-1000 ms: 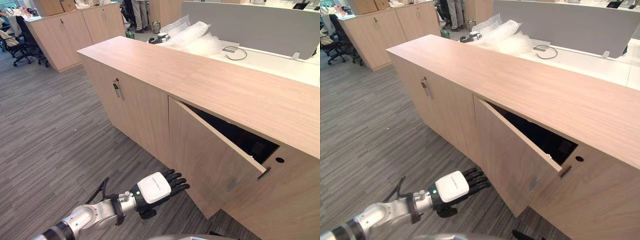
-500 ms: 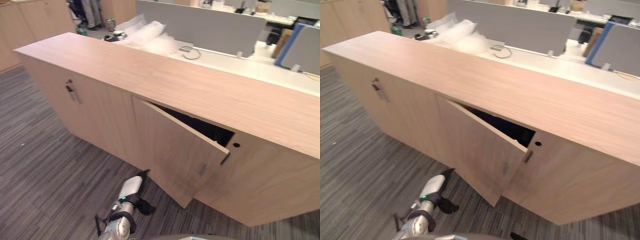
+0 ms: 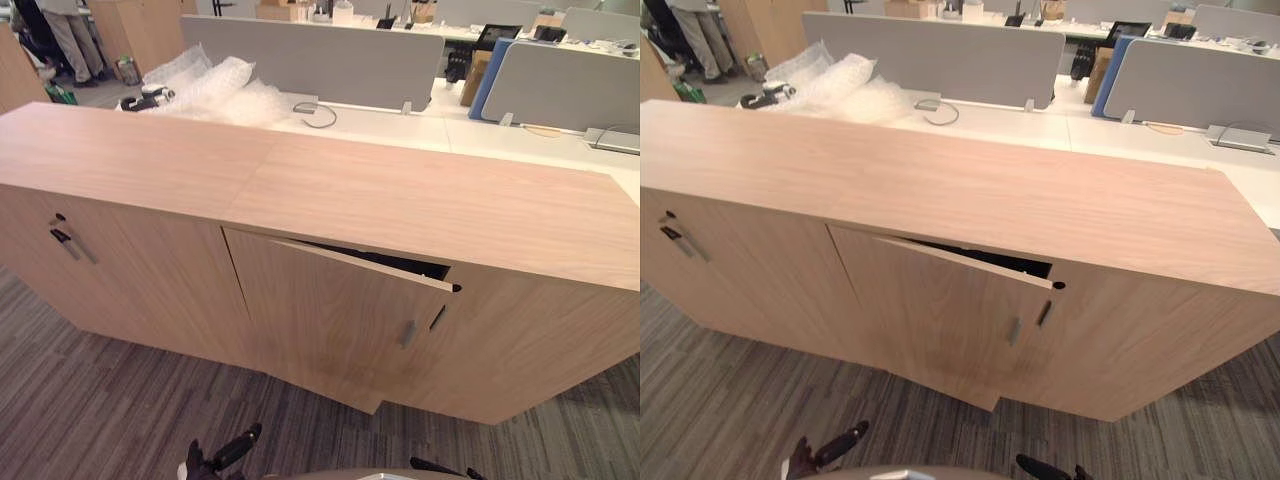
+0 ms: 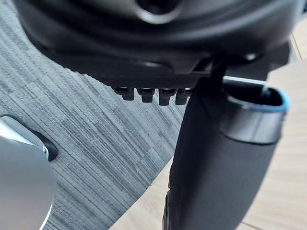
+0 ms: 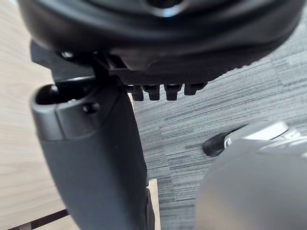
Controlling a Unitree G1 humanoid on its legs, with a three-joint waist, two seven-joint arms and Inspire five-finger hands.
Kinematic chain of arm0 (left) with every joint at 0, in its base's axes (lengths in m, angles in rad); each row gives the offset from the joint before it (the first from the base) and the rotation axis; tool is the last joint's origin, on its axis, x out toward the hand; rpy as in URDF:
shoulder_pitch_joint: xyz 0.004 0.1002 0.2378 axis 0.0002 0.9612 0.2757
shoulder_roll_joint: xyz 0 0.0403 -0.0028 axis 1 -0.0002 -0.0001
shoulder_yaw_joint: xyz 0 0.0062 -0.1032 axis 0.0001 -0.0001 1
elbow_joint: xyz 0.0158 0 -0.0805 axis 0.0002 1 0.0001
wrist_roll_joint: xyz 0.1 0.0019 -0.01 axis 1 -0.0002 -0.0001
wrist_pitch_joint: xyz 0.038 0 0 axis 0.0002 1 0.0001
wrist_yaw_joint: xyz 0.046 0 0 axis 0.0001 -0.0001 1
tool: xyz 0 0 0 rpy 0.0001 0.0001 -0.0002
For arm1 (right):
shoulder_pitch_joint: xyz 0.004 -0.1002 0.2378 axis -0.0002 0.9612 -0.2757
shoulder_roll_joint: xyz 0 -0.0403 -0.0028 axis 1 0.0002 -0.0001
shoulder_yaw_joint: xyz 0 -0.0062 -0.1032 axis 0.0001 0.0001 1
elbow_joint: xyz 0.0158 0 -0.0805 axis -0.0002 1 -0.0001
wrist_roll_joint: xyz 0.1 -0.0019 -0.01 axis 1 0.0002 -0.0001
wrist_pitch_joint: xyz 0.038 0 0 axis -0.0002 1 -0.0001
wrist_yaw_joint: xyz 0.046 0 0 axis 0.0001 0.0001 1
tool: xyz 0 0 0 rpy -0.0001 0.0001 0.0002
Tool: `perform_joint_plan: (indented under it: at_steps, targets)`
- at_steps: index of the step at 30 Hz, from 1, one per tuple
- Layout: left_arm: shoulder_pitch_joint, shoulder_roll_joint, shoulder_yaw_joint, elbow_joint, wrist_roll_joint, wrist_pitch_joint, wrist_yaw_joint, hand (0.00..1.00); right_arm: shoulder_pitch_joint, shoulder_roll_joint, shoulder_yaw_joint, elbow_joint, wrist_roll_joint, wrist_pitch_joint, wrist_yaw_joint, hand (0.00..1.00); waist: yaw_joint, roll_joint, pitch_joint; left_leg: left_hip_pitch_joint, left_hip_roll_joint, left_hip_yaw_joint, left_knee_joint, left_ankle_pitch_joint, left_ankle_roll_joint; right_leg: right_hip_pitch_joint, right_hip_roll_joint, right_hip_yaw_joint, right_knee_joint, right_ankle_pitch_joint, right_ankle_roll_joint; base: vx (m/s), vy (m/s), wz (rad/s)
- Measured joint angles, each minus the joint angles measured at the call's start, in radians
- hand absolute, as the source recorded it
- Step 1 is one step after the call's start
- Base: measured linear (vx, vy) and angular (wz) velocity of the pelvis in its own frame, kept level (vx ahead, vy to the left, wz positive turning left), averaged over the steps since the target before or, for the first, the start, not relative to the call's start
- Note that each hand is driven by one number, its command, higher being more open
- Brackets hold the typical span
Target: Walk over to the cabinet, pick up the folder, carry it to the office cabinet, place the folder inside the office cabinet, then close the office cabinet door
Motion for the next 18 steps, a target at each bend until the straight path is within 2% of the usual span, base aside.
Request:
perform_joint_plan:
  at_steps: [2, 4, 9, 18]
  targets:
    - [-0.004, 0.012, -0.003, 0.057, -0.073, -0.001, -0.062, 1.00, 0.018, 0.002, -0.011, 0.005, 0.027, -0.003, 0.001, 1.00, -0.001, 0.001, -0.028, 0.043, -0.008, 0.002, -0.076, 0.032, 0.002, 0.008, -0.011, -0.004, -0.016, 0.004, 0.009, 0.10, -0.003, -0.02]
    - [-0.007, 0.018, -0.008, 0.075, -0.089, 0.001, -0.099, 1.00, 0.022, 0.002, -0.016, 0.012, 0.036, -0.004, 0.003, 1.00, -0.003, 0.001, -0.027, 0.068, -0.007, 0.001, -0.101, 0.042, -0.004, 0.022, -0.008, -0.010, -0.024, 0.005, 0.009, 0.07, -0.038, 0.00]
    - [-0.015, 0.046, -0.101, 0.083, -0.086, 0.009, -0.200, 1.00, 0.029, 0.002, -0.092, 0.043, 0.047, 0.006, 0.036, 1.00, -0.003, 0.002, -0.027, 0.096, 0.019, -0.004, -0.140, 0.058, -0.022, 0.032, 0.016, -0.023, -0.028, 0.005, 0.009, -0.01, -0.068, 0.00]
    - [-0.023, 0.052, -0.100, 0.082, 0.030, 0.016, -0.218, 1.00, 0.032, 0.007, -0.147, 0.043, 0.046, 0.037, 0.055, 1.00, -0.006, 0.000, -0.028, 0.110, 0.041, 0.019, -0.189, 0.084, -0.035, 0.013, 0.035, -0.005, -0.028, 0.009, 0.007, -0.04, -0.035, -0.07]
